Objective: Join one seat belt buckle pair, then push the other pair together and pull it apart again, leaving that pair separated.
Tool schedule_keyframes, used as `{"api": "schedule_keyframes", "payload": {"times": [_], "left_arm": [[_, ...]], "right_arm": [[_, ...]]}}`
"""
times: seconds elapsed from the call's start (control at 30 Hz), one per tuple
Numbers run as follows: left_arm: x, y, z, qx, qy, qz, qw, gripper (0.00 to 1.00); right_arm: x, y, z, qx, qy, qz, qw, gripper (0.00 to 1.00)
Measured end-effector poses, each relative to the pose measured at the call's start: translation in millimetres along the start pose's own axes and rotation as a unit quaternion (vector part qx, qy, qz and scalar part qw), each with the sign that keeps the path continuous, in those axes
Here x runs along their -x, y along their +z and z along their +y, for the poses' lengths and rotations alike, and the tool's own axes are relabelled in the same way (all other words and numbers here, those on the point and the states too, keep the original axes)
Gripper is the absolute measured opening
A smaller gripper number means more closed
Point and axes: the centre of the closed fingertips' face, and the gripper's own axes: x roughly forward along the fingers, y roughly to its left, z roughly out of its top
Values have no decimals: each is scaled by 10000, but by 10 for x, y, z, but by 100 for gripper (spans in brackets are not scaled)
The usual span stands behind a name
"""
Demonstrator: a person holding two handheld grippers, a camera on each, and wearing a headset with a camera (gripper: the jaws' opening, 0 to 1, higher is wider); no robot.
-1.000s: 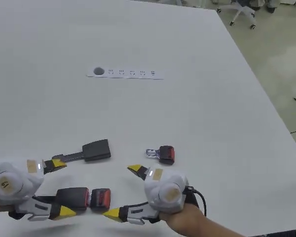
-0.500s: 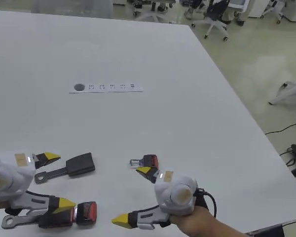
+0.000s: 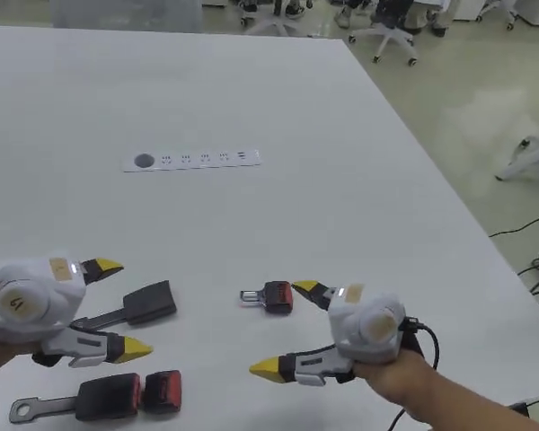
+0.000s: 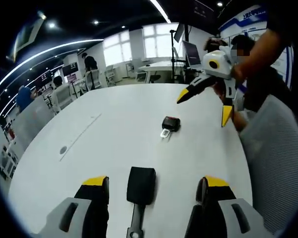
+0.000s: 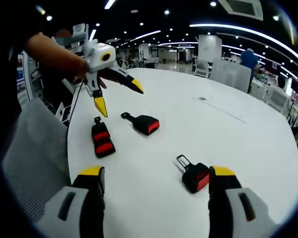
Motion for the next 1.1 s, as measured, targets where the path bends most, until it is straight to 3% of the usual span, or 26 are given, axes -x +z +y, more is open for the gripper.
{"api": "schedule_keyframes", "payload": {"times": [0.23,0.5,0.93,1.1], "left_arm": [[-198,-59,128,19,-112,200,9997,79],[-429,-225,226,140,-321,409,9985,78],[-666,-461,226,126,-665,706,9952,72],[-695,-548,202,115,-833,808,9932,63]], "right_arm": [[-40,-80,-365,63,47,183,9998,85],[-199,-201,-584,188,374,446,9981,81],[-444,-403,-666,435,1033,851,9900,69],[-501,-465,-685,439,1219,1014,9864,65]]}}
